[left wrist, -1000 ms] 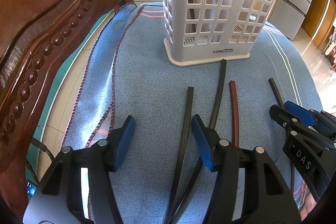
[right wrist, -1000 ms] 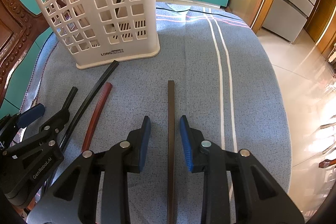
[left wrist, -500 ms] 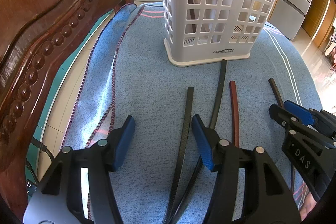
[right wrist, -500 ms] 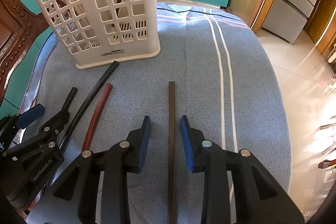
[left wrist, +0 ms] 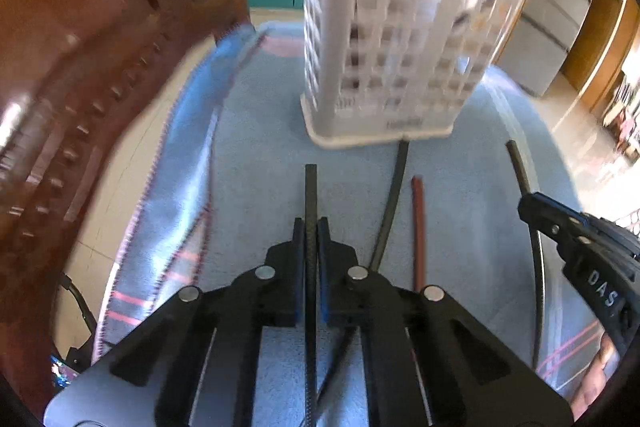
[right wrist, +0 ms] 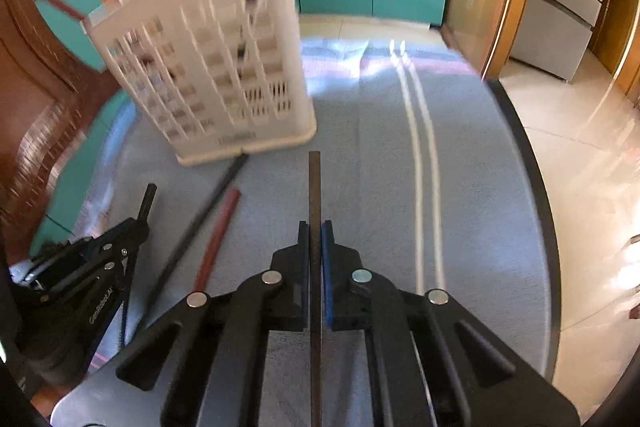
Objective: Organize utensils
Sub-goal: 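Close the left tool on a black chopstick and lift both chopsticks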
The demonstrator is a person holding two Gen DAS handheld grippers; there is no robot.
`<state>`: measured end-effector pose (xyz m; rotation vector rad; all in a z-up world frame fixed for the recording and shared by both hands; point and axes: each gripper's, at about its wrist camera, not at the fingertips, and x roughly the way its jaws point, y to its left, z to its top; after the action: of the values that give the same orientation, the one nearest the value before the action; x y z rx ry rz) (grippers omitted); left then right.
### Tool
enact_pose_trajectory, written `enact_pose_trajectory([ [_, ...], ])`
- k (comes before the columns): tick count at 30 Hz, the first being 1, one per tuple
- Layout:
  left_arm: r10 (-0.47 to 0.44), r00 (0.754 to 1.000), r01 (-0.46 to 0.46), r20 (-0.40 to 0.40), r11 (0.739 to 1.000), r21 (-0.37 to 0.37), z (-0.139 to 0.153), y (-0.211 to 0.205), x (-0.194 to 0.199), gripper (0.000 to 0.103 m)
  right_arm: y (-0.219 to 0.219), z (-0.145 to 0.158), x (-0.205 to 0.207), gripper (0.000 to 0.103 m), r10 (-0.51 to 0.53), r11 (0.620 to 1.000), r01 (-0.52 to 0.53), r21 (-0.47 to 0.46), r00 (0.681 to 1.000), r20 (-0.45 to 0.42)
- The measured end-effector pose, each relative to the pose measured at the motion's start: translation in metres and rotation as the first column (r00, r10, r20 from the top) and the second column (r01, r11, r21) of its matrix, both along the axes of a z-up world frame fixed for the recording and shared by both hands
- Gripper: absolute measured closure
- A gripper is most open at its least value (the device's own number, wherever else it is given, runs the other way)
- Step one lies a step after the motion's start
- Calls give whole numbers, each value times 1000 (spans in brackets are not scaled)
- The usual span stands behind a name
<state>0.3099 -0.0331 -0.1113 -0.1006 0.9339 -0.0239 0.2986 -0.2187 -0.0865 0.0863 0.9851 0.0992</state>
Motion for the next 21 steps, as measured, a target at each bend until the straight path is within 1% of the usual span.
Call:
enact_pose_trajectory([
  [1,-1,1000,1,18,1000,-9,8,1,-2,96,-3,6,-3,97,-1,1000,1,15,1000,14],
  [3,-11,997,15,75,999,-42,31,3,-11,96,-10,26,-12,97,6,999,-9,52,998,56],
  [4,-21,993,28,114,998,-58,48,6,-18,96,-15,39,-18,97,16,997,-22,75,996,85],
  [7,-45,978,63,204,995,-82,85,12,-37,96,-24,67,-33,97,35,991,-54,125,988,148],
  [8,-54,968,80,247,992,-93,103,15,-46,96,-30,79,-40,96,42,987,-69,143,983,178],
  [10,-60,950,100,305,988,-117,129,20,-56,96,-35,99,-51,96,46,983,-84,162,974,224],
  [12,-63,922,130,381,980,-153,163,27,-64,96,-41,116,-58,96,42,979,-91,181,966,256],
  [13,-63,911,139,407,977,-160,175,26,-66,96,-43,125,-61,96,41,976,-97,194,961,275],
  [15,-58,872,162,487,972,-173,209,31,-64,96,-48,150,-66,96,32,970,-109,217,943,331],
  [16,-53,854,168,518,970,-178,220,33,-63,96,-49,160,-67,96,28,969,-111,219,936,351],
  [17,-37,824,169,565,968,-184,236,36,-59,96,-51,174,-66,96,22,970,-113,216,923,384],
  [19,7,769,150,640,970,-190,258,39,-49,96,-52,195,-59,96,4,974,-100,203,905,424],
  [20,34,728,140,685,970,-197,268,38,-40,96,-54,206,-56,96,-5,975,-93,201,898,441],
  [21,48,701,133,712,972,-196,272,37,-34,96,-54,214,-54,96,-14,975,-90,205,890,456],
])
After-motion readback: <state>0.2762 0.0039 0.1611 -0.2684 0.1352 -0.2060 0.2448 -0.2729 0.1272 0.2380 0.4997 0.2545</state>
